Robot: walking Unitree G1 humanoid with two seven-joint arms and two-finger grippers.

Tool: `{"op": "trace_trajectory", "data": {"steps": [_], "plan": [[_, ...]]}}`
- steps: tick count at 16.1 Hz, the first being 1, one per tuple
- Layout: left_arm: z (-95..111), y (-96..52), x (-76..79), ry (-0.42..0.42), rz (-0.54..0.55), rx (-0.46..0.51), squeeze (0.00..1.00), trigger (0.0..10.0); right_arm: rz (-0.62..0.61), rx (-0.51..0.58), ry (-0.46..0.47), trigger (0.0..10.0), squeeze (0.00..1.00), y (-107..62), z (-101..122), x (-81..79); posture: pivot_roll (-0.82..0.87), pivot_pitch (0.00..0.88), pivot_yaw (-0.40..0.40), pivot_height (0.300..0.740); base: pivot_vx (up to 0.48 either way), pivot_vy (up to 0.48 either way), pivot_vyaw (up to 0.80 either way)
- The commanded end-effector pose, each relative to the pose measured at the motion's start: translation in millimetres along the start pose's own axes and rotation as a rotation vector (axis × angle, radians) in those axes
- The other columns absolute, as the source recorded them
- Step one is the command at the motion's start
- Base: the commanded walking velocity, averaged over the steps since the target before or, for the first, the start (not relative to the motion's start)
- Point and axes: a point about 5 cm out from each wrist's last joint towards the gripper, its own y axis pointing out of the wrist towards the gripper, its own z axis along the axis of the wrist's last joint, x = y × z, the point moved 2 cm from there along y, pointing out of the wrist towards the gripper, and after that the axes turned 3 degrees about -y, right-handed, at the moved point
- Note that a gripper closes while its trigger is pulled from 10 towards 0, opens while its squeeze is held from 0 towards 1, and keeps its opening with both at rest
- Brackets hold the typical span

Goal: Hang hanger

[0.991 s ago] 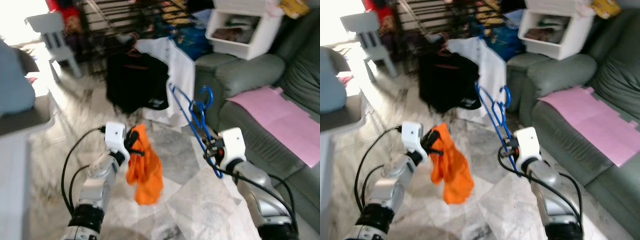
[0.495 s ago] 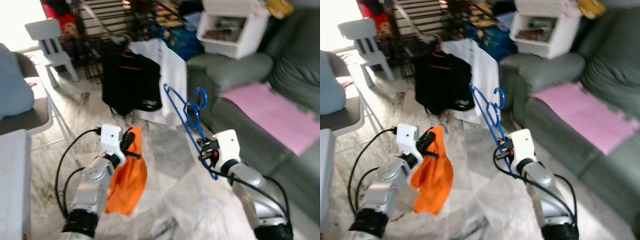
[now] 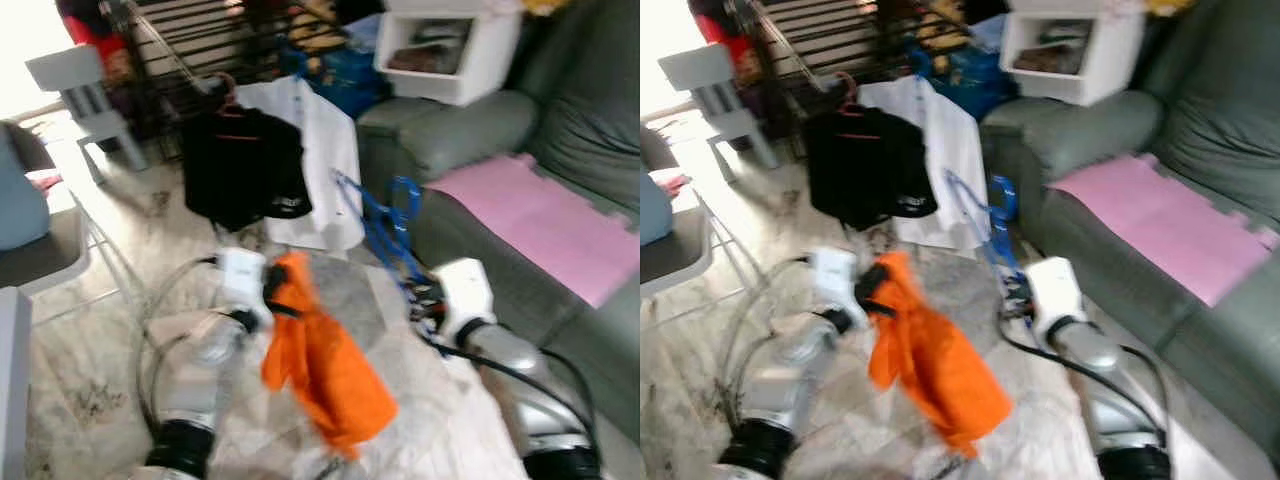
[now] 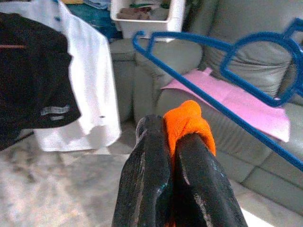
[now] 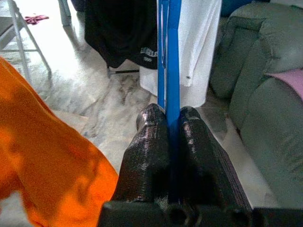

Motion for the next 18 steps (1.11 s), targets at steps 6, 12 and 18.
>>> {"op": "trace_trajectory", "data": {"steps": [6, 12, 18], "plan": [[16, -3.9, -16.3, 0.112, 0.045, 0.040, 0.00, 10.0, 0.236, -0.038, -0.083, 10.0, 0.00, -6.5, 3, -13.2, -0.19, 0.000, 0.038, 0.740, 0.000, 0.000, 0.00], [47, -0.3, -44.2, 0.404, 0.064, 0.070, 0.00, 10.0, 0.453, -0.139, -0.304, 10.0, 0.00, -31.6, 5, 8.5, -0.19, 0.000, 0.042, 0.740, 0.000, 0.000, 0.00], [61, 1.3, -43.0, 0.613, -0.057, 0.097, 0.00, 10.0, 0.577, -0.161, -0.347, 10.0, 0.00, -45.3, 16, 13.3, -0.18, 0.000, 0.057, 0.740, 0.000, 0.000, 0.00]]}}
